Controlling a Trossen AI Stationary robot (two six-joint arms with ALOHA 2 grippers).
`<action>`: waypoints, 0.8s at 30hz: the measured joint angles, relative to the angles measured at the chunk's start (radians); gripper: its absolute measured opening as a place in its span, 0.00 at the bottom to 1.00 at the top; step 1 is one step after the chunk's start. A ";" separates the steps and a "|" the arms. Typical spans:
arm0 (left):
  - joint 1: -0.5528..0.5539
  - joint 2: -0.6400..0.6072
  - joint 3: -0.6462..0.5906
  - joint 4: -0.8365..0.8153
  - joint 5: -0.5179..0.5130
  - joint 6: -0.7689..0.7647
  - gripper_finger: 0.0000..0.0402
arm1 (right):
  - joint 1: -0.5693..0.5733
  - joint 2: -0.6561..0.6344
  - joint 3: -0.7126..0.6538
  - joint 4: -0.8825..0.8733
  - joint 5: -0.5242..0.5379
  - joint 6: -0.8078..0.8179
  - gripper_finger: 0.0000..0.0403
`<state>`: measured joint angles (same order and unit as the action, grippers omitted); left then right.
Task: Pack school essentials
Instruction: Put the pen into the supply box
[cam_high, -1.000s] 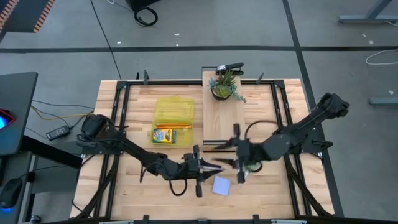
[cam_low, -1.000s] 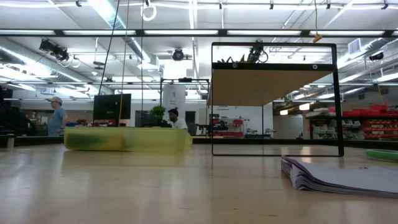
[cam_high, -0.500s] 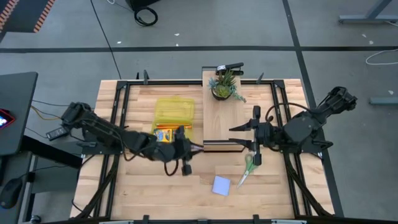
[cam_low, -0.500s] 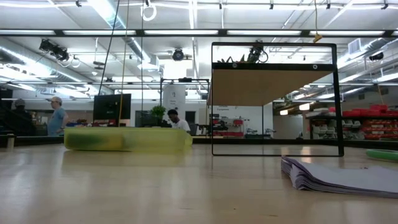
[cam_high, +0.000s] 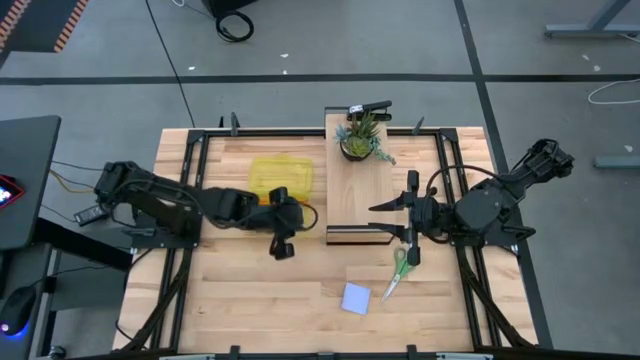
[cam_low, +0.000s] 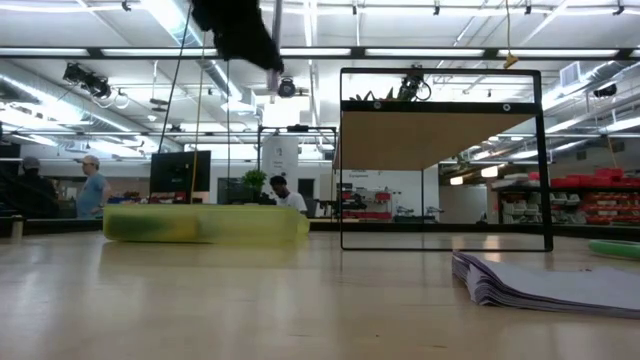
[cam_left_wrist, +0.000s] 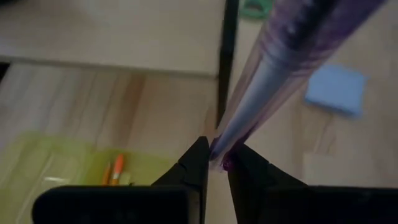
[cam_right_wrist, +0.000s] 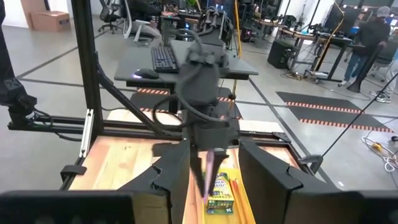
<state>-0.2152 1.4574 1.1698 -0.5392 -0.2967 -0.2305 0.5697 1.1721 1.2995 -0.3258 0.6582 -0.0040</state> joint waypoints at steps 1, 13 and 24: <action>0.015 0.000 0.000 -0.018 0.013 0.011 0.12 | 0.000 0.000 0.000 -0.003 0.000 0.000 0.36; 0.240 0.015 -0.001 -0.236 0.190 0.263 0.12 | 0.000 0.000 0.000 -0.027 0.000 0.041 0.36; 0.408 0.015 -0.157 -0.224 0.249 0.374 0.12 | 0.002 0.000 0.000 -0.053 0.000 0.036 0.36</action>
<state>0.1932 1.4727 1.0127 -0.7629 -0.0474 0.1436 0.5716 1.1721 1.2991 -0.3789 0.6579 0.0325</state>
